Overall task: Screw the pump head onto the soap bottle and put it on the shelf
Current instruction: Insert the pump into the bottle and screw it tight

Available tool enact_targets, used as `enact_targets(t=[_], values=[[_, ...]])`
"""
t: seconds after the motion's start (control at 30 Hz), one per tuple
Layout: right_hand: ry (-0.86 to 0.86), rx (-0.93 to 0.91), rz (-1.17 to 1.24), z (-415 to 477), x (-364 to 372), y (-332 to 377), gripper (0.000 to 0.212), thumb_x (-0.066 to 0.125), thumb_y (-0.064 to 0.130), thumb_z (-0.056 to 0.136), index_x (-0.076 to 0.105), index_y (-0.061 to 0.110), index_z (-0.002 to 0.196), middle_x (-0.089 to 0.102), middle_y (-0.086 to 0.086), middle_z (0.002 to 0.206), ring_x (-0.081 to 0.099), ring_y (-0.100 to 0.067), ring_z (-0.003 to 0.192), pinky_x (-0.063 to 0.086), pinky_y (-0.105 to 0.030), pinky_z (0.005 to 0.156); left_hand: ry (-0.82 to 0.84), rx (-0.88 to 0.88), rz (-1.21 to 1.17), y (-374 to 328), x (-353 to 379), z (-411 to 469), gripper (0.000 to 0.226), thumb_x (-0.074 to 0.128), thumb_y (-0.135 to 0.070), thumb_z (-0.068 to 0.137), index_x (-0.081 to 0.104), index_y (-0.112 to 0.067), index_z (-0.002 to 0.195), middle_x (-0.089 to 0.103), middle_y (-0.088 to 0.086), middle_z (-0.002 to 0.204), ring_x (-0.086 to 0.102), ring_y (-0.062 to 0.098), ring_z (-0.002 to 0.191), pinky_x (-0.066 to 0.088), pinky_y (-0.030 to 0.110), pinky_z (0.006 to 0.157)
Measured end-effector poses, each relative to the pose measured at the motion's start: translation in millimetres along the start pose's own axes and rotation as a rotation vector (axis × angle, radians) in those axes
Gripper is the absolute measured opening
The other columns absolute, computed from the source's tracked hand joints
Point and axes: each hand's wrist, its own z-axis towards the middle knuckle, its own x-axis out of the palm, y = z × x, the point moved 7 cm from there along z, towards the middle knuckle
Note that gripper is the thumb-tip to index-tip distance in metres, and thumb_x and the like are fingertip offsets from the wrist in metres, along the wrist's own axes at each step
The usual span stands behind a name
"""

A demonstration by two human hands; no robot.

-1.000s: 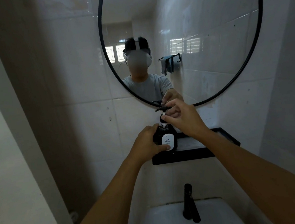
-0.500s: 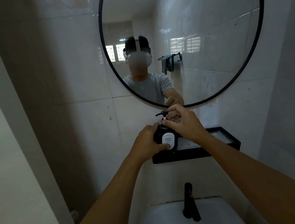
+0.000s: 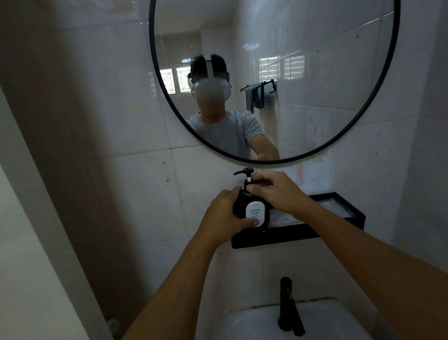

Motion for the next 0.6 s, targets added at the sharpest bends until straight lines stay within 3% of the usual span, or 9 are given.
enact_targets(t=[0.13,0.23,0.3,0.43,0.5,0.6], values=[[-0.046,-0.008,-0.008,0.5,-0.4,-1.2,0.029,0.076,0.027,0.083,0.064,0.010,0.104,0.072,-0.007,0.103,0.069,-0.019,0.098,0.056,-0.032,0.087,-0.005,0.012,-0.010,-1.7,-0.6,-0.4,0.072,0.084,-0.040,0.067,0.051,-0.023,0.129,0.059,0.003,0.114,0.059,0.018,0.099,0.054,0.033,0.083],[-0.023,0.001,0.045,-1.5,1.5,-2.3,0.036,0.074,0.028,0.085,0.062,0.012,0.115,0.071,-0.003,0.111,0.067,-0.014,0.105,0.052,-0.029,0.092,-0.009,0.011,-0.022,-1.2,-0.2,-0.5,0.073,0.084,-0.040,0.067,0.050,-0.025,0.129,0.058,0.002,0.112,0.059,0.017,0.099,0.052,0.028,0.081],[0.017,0.006,0.094,-2.8,3.3,-1.9,0.030,0.069,0.021,0.090,0.065,0.014,0.118,0.073,0.002,0.107,0.069,-0.008,0.100,0.053,-0.023,0.088,-0.004,0.001,-0.018,0.1,0.2,-0.2,0.080,0.084,-0.040,0.067,0.048,-0.021,0.136,0.058,0.003,0.117,0.059,0.018,0.103,0.052,0.030,0.086],[0.049,0.021,0.116,-2.0,3.3,-3.2,0.016,0.063,0.014,0.093,0.071,0.018,0.107,0.075,0.003,0.097,0.073,-0.005,0.090,0.056,-0.017,0.076,0.004,-0.008,-0.009,1.3,0.7,-0.1,0.088,0.084,-0.040,0.068,0.042,-0.017,0.142,0.057,0.006,0.122,0.058,0.021,0.108,0.052,0.035,0.091],[0.030,0.020,0.090,-0.1,3.4,-4.1,0.013,0.066,0.017,0.092,0.070,0.014,0.104,0.075,-0.001,0.096,0.073,-0.012,0.090,0.057,-0.021,0.077,0.003,-0.008,-0.009,1.3,0.8,-0.1,0.086,0.084,-0.040,0.068,0.043,-0.018,0.141,0.057,0.006,0.122,0.058,0.020,0.107,0.052,0.034,0.090],[-0.012,0.033,0.065,2.9,3.7,-6.1,0.032,0.075,0.025,0.085,0.064,0.006,0.109,0.072,-0.011,0.106,0.070,-0.021,0.099,0.057,-0.034,0.088,-0.003,0.003,-0.010,0.0,0.5,0.1,0.074,0.084,-0.040,0.067,0.050,-0.022,0.130,0.059,0.004,0.116,0.058,0.017,0.099,0.052,0.028,0.082]])
